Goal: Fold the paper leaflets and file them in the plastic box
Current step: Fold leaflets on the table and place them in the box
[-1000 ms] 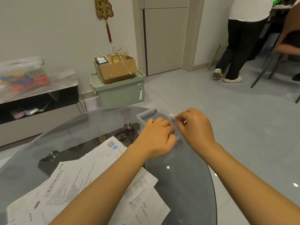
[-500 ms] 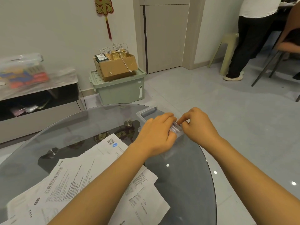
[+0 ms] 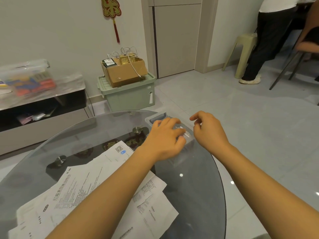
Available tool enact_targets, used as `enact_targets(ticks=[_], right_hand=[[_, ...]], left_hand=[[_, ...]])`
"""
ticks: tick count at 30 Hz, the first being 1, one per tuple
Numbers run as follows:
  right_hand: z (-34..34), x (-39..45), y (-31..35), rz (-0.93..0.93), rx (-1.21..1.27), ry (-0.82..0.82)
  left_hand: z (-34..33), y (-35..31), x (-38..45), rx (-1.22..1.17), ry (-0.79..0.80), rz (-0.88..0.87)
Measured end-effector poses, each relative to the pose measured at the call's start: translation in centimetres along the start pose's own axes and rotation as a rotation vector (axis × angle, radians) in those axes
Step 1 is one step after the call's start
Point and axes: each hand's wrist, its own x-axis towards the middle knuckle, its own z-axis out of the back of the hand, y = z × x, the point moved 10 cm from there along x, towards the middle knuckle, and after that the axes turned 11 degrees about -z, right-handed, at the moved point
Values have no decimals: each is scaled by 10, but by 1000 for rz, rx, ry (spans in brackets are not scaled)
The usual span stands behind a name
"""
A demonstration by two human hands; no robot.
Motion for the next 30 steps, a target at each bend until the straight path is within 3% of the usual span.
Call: enact_targets(ticks=[5,11,14,20,23,30], right_hand=[[5,-13,18,79,-60,-44],[-8,-61,59,192,7,97],[-19,-90,77,231,13,149],[-66,-152,99,372,-96,356],[-86,-173,94,412,-187,466],[-115,-198,77,528,-383,588]], left_hand=[[20,5,-25,-29,-89,90],[49,-8,-98,-41,-151,231],[54,-13,-144,-78,-145,383],[34,-10,-216,-65,-66,586],[11,-3,-240,-81,64,657],[-13,4,-269,-88,242,635]])
